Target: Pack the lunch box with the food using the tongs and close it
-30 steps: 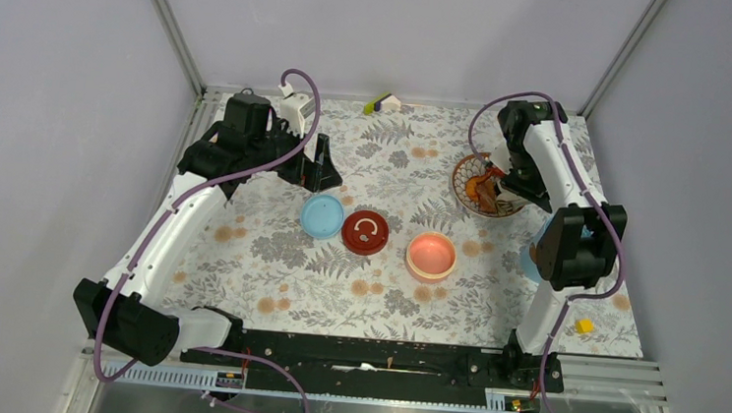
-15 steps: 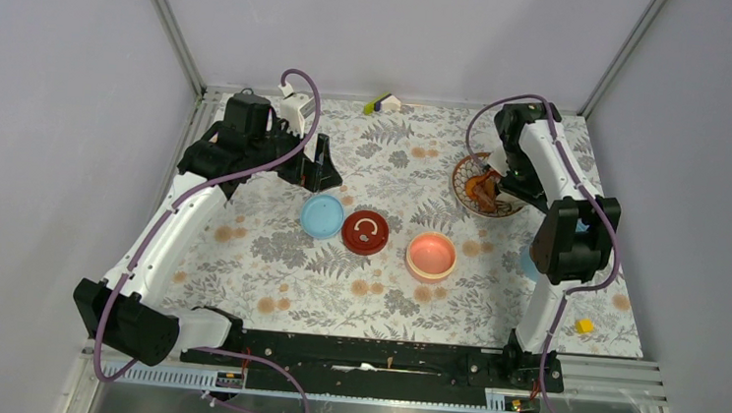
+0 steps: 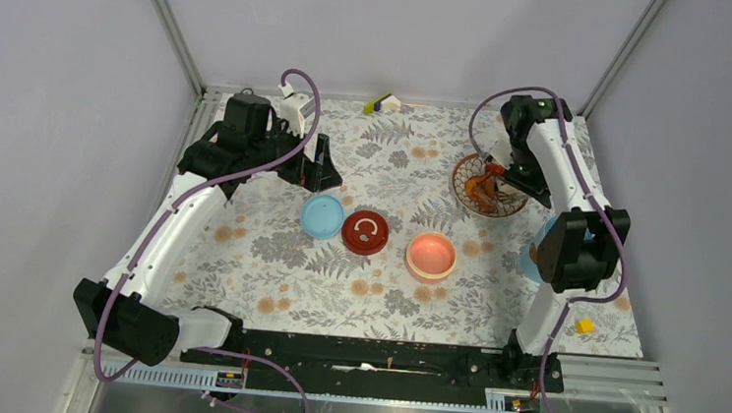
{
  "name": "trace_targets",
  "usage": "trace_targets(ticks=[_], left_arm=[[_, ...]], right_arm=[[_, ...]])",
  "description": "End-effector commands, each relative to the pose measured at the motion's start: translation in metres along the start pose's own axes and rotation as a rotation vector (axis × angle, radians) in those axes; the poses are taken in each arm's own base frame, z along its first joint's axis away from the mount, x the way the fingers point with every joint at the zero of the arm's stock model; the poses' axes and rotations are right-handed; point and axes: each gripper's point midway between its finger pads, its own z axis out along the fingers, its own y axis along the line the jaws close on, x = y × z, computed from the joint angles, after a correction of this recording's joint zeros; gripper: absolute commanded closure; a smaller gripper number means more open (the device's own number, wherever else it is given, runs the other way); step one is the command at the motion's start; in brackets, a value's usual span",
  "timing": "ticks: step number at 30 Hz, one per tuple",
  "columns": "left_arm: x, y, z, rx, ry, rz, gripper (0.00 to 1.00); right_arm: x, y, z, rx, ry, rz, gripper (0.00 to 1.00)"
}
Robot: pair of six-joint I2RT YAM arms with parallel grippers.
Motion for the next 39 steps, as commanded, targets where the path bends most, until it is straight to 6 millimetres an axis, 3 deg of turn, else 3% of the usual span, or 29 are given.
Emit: trace_targets(ticks=[1,8,12,16,21,26,39], left_arm=[[-0.010,-0.003,-0.003,0.008,-0.047,0.015,0.01],[-0.014,0.006,-0.006,-0.044,-0.083,-0.045,0.01],[-0.018,0.016,-0.010,-0.074,-0.111,-0.095,0.01],[-0.021,0.031,-0.014,-0.106,-0.142,-0.138,0.01],[-0.019,0.043,-0.019,-0.098,-0.155,-0.189,0.01],[-0.018,0.054,-0.020,-0.109,-0.158,-0.215,0.01],[-0.020,0.056,-0.020,-0.100,-0.161,-0.228,0.01]], right_arm=[[0.011,0.000,-0.042,0.041,-0.136,0.023,0.59],[0.004,0.023,-0.080,0.018,-0.363,-0.018,0.61],[-0.002,0.060,-0.101,-0.026,-0.495,-0.103,0.60],[-0.005,0.100,-0.107,-0.084,-0.563,-0.188,0.60],[-0.005,0.136,-0.101,-0.111,-0.602,-0.269,0.60],[-0.001,0.160,-0.079,-0.123,-0.563,-0.339,0.61],[0.000,0.178,-0.039,-0.152,-0.459,-0.393,0.60]])
